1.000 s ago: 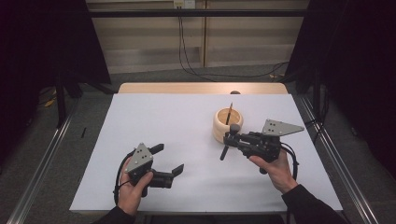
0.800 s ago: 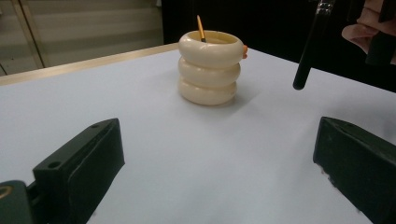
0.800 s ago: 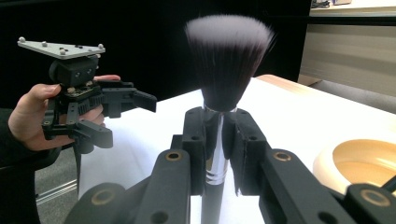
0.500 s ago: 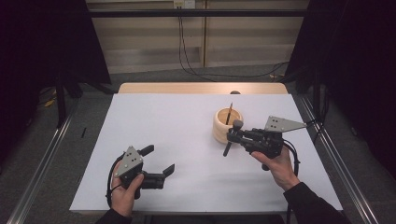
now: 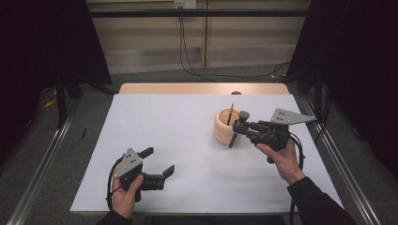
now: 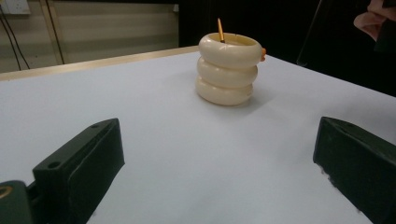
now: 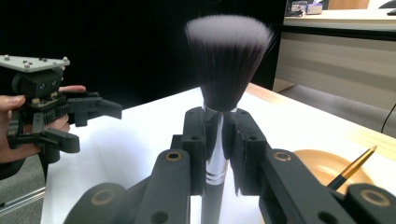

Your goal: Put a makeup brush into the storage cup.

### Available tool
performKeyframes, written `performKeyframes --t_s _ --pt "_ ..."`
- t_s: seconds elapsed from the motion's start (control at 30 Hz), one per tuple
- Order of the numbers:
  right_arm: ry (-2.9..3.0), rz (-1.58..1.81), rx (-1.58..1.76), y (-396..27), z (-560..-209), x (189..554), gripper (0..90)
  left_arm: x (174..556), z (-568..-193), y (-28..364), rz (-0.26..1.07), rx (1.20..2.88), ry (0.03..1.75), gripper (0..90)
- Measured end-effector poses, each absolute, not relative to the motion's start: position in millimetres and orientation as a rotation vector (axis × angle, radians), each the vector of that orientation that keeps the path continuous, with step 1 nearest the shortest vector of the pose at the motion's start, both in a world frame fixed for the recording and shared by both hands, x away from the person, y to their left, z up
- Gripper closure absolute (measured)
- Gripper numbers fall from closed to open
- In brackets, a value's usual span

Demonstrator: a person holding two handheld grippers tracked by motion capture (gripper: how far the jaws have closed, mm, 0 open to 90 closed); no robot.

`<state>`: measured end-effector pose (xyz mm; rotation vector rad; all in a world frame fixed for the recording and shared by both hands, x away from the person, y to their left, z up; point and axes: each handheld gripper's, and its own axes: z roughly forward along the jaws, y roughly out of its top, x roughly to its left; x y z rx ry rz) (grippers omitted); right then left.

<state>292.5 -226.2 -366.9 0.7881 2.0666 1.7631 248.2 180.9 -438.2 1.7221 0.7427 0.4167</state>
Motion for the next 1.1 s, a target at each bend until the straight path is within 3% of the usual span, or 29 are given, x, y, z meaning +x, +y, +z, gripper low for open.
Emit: performKeyframes --t_s 1.1 --pt "1.968 1.645 0.905 -233.6 -350.1 362.4 78.2 248.1 -438.3 185.8 0.410 1.726 0.750 1.6"
